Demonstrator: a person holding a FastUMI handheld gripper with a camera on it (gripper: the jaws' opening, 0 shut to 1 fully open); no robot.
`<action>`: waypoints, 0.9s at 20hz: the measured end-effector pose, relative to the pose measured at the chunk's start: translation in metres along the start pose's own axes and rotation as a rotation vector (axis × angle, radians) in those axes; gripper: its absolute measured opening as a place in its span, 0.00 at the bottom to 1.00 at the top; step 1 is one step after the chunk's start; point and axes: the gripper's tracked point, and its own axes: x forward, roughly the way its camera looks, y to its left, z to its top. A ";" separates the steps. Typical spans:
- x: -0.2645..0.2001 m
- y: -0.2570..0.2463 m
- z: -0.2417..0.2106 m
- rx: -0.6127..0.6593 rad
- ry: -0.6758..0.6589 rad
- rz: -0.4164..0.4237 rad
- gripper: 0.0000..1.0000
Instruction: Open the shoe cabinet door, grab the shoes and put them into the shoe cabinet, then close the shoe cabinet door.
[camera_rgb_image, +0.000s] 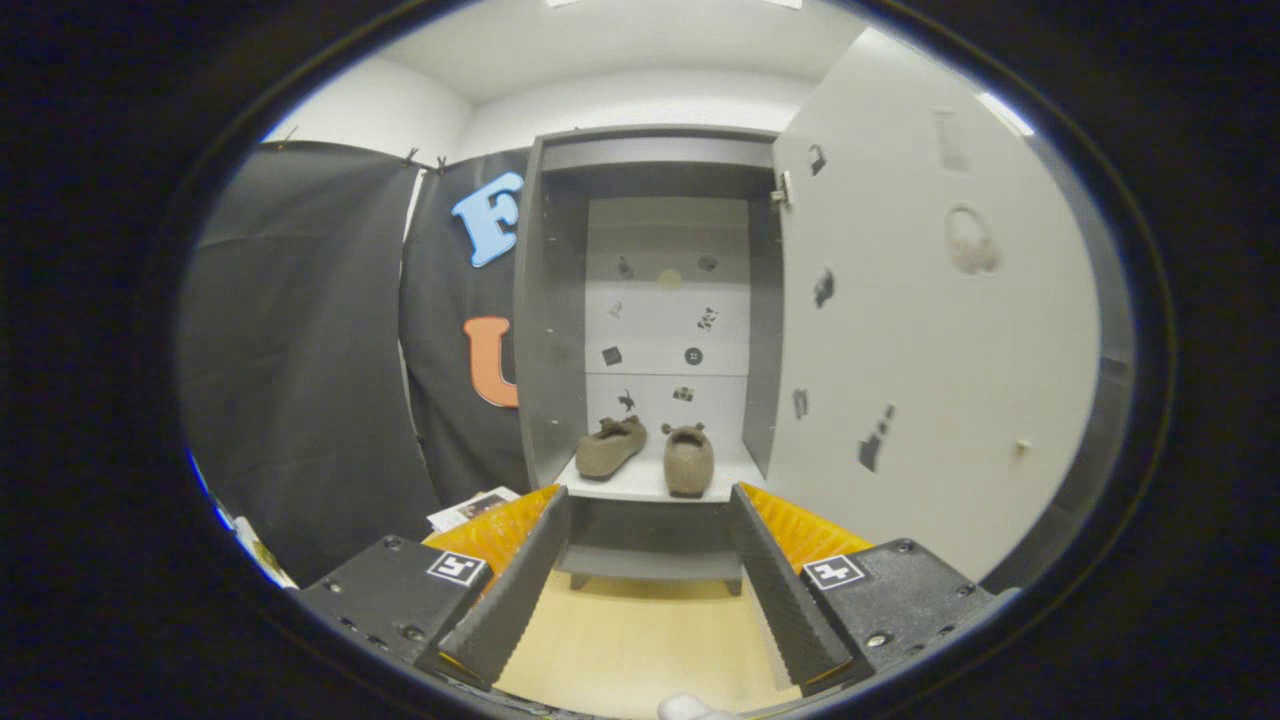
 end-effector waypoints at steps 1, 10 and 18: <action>-0.020 -0.008 -0.002 -0.004 -0.003 -0.002 1.00; -0.142 -0.168 -0.004 -0.023 -0.029 -0.186 1.00; -0.090 -0.273 0.011 0.030 -0.048 -0.129 1.00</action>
